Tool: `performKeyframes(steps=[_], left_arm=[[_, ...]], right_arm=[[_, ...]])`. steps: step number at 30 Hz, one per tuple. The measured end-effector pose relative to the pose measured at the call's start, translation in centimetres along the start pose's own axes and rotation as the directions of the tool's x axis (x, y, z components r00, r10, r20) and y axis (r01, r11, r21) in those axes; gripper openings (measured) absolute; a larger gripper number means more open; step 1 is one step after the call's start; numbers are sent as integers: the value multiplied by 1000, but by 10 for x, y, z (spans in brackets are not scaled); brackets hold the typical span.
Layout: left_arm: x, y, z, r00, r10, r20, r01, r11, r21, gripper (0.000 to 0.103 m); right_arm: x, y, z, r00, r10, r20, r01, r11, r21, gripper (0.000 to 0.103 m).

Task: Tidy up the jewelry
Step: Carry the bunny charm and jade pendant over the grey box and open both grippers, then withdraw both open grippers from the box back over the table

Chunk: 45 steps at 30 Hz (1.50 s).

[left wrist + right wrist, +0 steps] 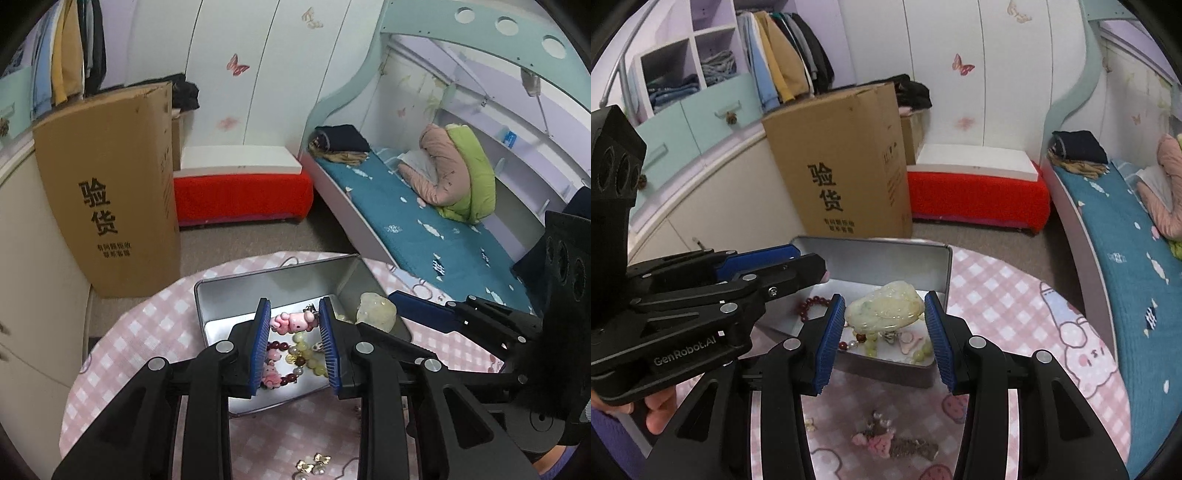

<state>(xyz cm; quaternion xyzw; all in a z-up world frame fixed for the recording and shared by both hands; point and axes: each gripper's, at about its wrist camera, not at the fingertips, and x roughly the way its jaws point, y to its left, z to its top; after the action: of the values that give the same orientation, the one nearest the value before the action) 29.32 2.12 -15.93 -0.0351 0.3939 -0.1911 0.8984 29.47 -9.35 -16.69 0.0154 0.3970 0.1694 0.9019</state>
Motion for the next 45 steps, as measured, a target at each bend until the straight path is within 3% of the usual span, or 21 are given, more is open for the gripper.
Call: performKeyframes(steps=[11,15,28,31,33,45], left_arm=[[8,8,-3,1000,6,-7,-6,1000,-29,26],[5,10,-4,1000,19,9,-19,999,-38,42],[-13,10,-5,999,31,30,-29,998,-55,45],[-22,9,-8,999,28,39,-26,998,-62,47],[-28,9,-8,998,31,55,-28,997,-66,57],[-85,-5,-45,990,33,138,-25,998,-62,66]], right_arm=[[11,0,-2,1000,-4,-20,4,1000,-3,44],[11,1,-4,1000,-7,-20,7,1000,-8,44],[6,0,-5,1000,-11,-12,11,1000,-3,45],[-4,-2,-6,1000,-16,6,16,1000,4,48],[-13,-2,-7,999,-25,25,25,1000,6,52],[-77,-13,-35,994,-69,89,67,997,27,62]])
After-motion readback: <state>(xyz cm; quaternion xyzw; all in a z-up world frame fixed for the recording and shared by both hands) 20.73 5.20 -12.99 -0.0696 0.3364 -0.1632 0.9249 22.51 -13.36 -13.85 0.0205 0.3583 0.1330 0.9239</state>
